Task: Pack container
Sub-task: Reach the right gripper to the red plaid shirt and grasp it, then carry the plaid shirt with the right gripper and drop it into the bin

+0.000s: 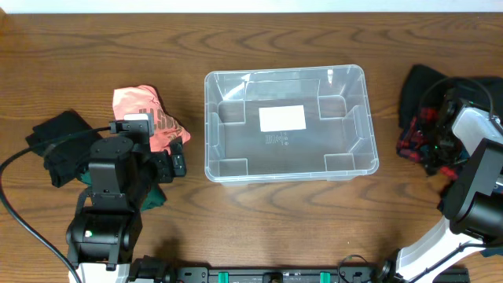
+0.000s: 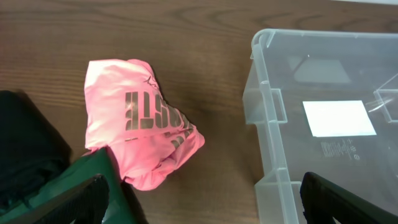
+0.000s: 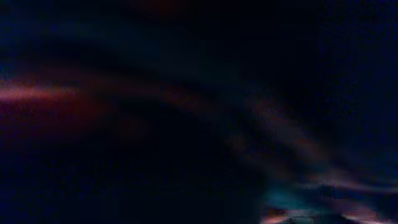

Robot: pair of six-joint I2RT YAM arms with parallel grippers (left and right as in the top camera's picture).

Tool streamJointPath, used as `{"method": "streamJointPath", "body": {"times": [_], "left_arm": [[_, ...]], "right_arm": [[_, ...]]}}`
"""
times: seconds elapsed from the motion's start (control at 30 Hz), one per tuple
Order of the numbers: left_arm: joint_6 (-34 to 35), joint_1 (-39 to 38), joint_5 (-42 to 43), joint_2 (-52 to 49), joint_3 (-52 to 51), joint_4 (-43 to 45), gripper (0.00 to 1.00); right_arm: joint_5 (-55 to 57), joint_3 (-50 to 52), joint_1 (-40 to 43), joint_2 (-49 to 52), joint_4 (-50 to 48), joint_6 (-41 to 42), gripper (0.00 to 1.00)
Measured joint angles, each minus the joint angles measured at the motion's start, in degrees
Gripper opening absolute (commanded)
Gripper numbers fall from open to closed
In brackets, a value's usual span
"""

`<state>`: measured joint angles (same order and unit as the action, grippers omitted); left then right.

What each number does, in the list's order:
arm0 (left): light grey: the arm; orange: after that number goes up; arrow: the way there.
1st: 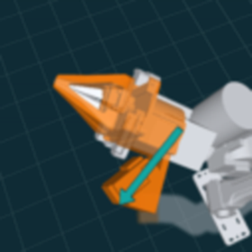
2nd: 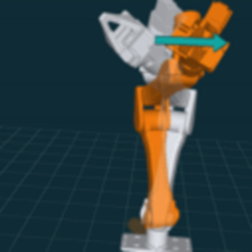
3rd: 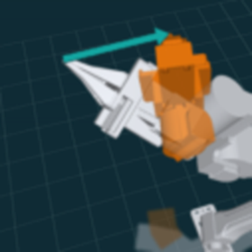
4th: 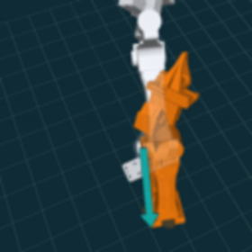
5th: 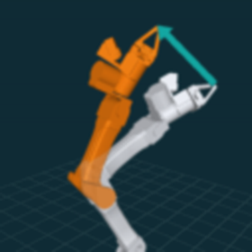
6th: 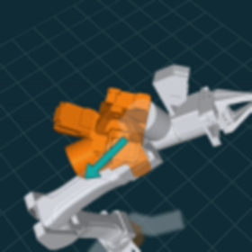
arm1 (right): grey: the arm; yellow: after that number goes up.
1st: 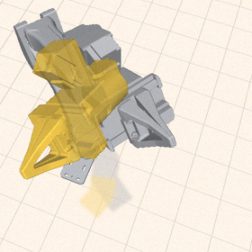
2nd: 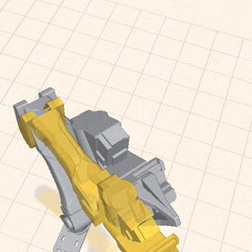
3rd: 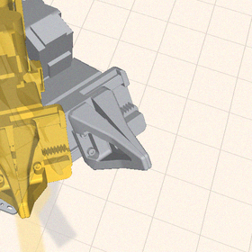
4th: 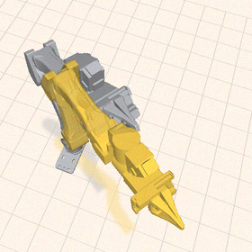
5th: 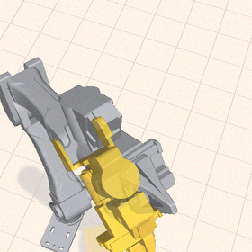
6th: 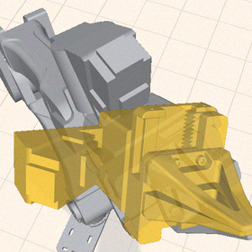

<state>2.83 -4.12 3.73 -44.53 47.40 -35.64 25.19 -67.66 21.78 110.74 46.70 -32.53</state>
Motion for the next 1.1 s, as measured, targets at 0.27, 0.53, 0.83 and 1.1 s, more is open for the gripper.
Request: {"method": "streamJointPath", "body": {"times": [0.27, 0.53, 0.83, 1.1], "left_arm": [[0.0, 0.0, 0.0, 0.0, 0.0, 0.0, 0.98], [0.0, 0.0, 0.0, 0.0, 0.0, 0.0, 0.98], [0.0, 0.0, 0.0, 0.0, 0.0, -0.2, 0.98], [0.0, 0.0, 0.0, 0.0, 0.0, -0.5, 0.98]], "right_arm": [[2.7, 0.0, -0.4, -1.7, -2.3, 6.6, 0.01], [3.2, -6.6, -6.2, -17.2, 1.1, 10.6, 0.01], [1.6, -18.7, -25.7, -35.0, 5.0, 12.2, 0.01], [0.8, -19.7, -47.5, -34.8, 8.7, 22.6, 0.01]]}}
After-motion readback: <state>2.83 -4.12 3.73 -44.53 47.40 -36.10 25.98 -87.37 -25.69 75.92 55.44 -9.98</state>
